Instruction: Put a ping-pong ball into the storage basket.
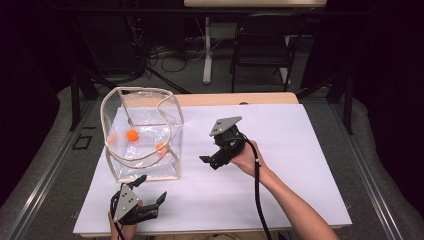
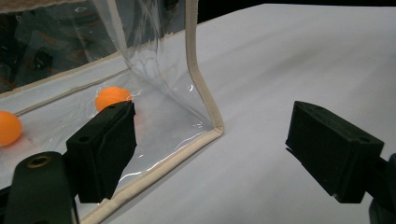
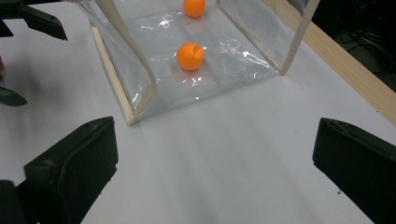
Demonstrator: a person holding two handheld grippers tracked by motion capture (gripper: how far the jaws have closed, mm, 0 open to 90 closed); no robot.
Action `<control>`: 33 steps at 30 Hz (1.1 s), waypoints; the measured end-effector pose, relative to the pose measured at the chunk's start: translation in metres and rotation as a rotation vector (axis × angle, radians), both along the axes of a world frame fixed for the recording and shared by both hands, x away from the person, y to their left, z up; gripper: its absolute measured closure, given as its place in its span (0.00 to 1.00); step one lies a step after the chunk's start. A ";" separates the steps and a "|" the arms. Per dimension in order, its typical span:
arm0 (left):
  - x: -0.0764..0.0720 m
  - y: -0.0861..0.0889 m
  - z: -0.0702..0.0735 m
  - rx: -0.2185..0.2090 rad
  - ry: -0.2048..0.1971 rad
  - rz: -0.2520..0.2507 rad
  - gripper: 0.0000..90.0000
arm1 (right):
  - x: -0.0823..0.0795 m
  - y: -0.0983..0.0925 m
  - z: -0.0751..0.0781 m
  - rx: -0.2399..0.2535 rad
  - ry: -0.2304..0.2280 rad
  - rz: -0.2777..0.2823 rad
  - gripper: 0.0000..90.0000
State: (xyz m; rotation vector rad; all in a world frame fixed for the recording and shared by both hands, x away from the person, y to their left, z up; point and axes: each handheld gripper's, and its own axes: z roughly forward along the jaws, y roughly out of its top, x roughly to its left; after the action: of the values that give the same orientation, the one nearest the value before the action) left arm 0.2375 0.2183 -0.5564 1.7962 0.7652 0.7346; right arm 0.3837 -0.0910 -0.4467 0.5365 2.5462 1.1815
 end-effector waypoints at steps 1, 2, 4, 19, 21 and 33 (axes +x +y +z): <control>0.000 0.000 0.000 0.001 0.000 0.000 0.17 | 0.000 -0.001 0.000 0.000 -0.001 0.001 0.00; 0.000 0.000 0.000 0.001 0.000 0.000 0.17 | -0.001 -0.002 0.000 0.000 -0.001 0.000 0.00; 0.000 0.001 0.000 0.001 0.000 0.002 0.17 | -0.003 -0.004 -0.001 -0.001 -0.004 0.000 0.00; 0.001 0.001 0.000 0.000 0.005 0.001 0.17 | -0.016 -0.020 -0.012 -0.026 0.003 -0.002 0.00; 0.000 0.001 0.000 0.000 0.005 0.004 0.17 | -0.018 -0.024 -0.014 -0.025 0.006 -0.007 0.00; -0.001 0.001 0.001 0.001 -0.003 0.007 0.17 | -0.031 -0.045 -0.028 -0.026 0.013 -0.033 0.00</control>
State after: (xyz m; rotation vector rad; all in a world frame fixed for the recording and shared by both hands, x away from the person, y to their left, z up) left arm 0.2368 0.2188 -0.5551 1.7937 0.7699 0.7424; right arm 0.3526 -0.1360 -0.4750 0.5791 2.5502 1.1358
